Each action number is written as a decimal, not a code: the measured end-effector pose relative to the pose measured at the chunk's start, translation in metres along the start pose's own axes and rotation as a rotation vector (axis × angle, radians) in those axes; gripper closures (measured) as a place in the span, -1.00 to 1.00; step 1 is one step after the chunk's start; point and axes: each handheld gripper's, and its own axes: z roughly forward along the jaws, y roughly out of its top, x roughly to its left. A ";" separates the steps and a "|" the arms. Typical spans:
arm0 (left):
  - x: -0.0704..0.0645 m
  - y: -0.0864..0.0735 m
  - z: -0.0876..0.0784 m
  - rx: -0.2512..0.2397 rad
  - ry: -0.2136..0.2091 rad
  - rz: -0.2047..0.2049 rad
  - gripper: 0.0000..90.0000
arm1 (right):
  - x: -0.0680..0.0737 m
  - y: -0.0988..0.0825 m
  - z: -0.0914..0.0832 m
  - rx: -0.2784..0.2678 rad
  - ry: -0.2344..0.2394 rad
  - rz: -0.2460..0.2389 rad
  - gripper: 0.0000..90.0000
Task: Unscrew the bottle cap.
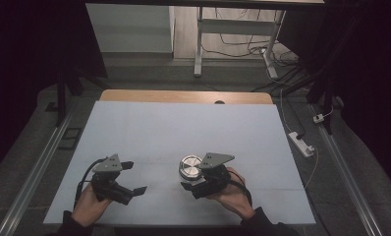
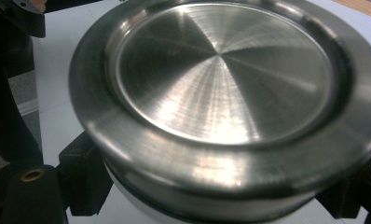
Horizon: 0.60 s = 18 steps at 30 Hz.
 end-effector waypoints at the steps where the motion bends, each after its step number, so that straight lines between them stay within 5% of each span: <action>1: -0.001 0.007 0.004 0.004 -0.012 0.027 -1.00 | 0.000 0.000 0.000 0.000 0.000 -0.001 -0.67; 18: -0.006 0.065 0.050 -0.003 -0.200 0.222 -1.00 | 0.001 0.000 0.001 0.007 0.039 -0.025 -0.67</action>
